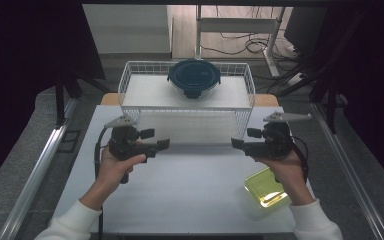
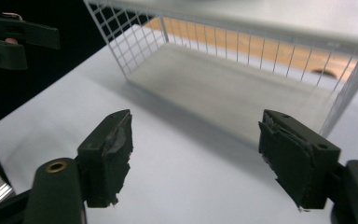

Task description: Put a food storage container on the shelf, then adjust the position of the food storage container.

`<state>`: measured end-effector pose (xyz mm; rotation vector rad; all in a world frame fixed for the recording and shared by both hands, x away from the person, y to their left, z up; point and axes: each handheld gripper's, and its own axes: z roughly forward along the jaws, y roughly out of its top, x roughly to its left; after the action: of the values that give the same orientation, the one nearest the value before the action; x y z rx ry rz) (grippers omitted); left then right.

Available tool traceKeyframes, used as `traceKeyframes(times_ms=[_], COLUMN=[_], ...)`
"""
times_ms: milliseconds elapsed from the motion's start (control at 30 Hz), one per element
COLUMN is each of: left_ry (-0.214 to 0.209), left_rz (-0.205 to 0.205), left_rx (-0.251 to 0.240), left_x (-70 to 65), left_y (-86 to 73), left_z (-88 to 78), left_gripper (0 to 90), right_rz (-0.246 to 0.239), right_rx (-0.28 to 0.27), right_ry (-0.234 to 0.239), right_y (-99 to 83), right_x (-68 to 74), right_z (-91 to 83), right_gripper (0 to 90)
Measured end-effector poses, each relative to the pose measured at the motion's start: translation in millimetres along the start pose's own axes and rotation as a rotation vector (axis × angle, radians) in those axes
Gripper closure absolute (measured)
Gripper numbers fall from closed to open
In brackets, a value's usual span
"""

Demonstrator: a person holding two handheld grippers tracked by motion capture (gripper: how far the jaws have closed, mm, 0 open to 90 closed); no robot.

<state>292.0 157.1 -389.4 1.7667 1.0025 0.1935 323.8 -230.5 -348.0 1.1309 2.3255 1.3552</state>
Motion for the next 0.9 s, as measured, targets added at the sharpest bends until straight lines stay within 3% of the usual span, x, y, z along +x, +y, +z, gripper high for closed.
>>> traceKeyframes(times_ms=[133,233,567,900], left_ry=[0.023,0.030,0.052,0.078], left_rz=[0.022,0.030,0.004,-0.014], left_rx=[0.044,0.063,0.136,0.137], left_x=[-1.9,-3.3,-2.6,1.1], left_y=[-21.4,-33.6,-71.7,-76.6], left_z=[2.8,3.9,5.9,4.3], left_gripper=[26.0,26.1,26.0,25.4], right_rz=[0.013,-0.004,0.023,0.039], right_rx=[0.030,0.070,0.135,0.152], right_ry=[-0.003,-0.030,-0.020,-0.030], right_y=[-24.1,-37.8,-65.7,-69.4], right_x=[-2.7,-4.2,-7.8,-13.3], right_z=[-3.2,-3.0,2.5,4.7], right_gripper=[28.9,30.4,34.3,35.2])
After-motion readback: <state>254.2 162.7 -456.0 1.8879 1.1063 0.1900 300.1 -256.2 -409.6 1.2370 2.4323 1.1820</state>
